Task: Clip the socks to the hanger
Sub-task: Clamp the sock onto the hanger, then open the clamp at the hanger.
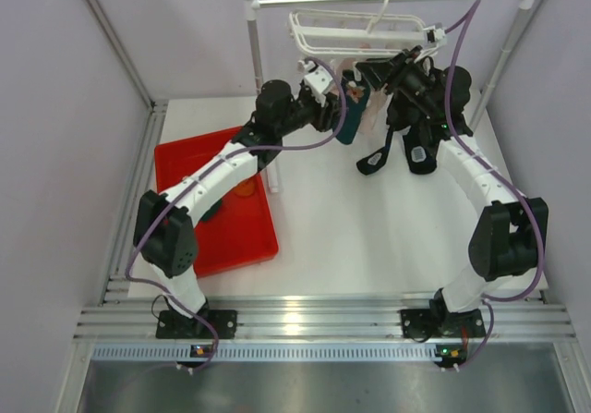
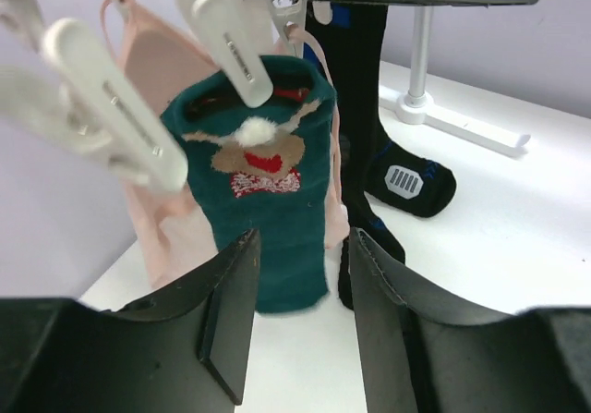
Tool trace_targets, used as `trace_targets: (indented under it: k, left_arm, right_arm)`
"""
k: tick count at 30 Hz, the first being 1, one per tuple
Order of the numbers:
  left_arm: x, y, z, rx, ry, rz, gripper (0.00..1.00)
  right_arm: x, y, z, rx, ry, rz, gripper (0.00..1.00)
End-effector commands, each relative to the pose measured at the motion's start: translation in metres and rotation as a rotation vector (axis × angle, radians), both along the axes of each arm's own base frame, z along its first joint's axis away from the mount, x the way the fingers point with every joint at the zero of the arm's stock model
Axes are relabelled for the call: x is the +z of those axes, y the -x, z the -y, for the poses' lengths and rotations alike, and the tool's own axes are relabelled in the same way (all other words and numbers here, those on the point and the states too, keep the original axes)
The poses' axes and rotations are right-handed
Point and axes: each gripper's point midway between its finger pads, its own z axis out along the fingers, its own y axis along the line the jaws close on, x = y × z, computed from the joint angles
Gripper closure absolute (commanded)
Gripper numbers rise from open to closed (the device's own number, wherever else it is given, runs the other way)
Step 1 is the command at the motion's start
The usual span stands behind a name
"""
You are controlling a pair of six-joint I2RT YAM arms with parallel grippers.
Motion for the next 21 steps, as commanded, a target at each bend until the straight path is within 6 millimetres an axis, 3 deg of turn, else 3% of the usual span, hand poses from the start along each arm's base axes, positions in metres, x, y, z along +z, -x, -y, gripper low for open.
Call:
trace_targets:
  k: [1, 3, 7, 13, 19, 21]
  left_arm:
    - [0.071, 0.016, -0.032, 0.04, 0.177, 0.114, 0.52]
    - [0.07, 0.016, -0.049, 0.074, 0.211, 0.09, 0.51]
    - [0.078, 0.02, -0.061, 0.081, 0.244, 0.137, 0.49]
    - [0.096, 0.017, -0.055, 0.049, 0.302, 0.236, 0.42]
    - [0.107, -0.007, -0.055, 0.123, 0.349, 0.27, 0.39]
    - [0.101, -0.017, -0.053, 0.153, 0.334, 0.259, 0.4]
  right_arm:
    - [0.039, 0.007, 0.0, 0.009, -0.028, 0.113, 0.54]
    - [0.039, 0.008, 0.0, 0.01, -0.026, 0.115, 0.54]
    - [0.037, 0.009, -0.001, 0.016, -0.021, 0.114, 0.55]
    - [0.037, 0.012, -0.001, 0.024, -0.019, 0.117, 0.55]
    - [0.04, 0.019, -0.002, 0.042, -0.009, 0.126, 0.55]
    - [0.04, 0.021, -0.002, 0.044, -0.009, 0.127, 0.55]
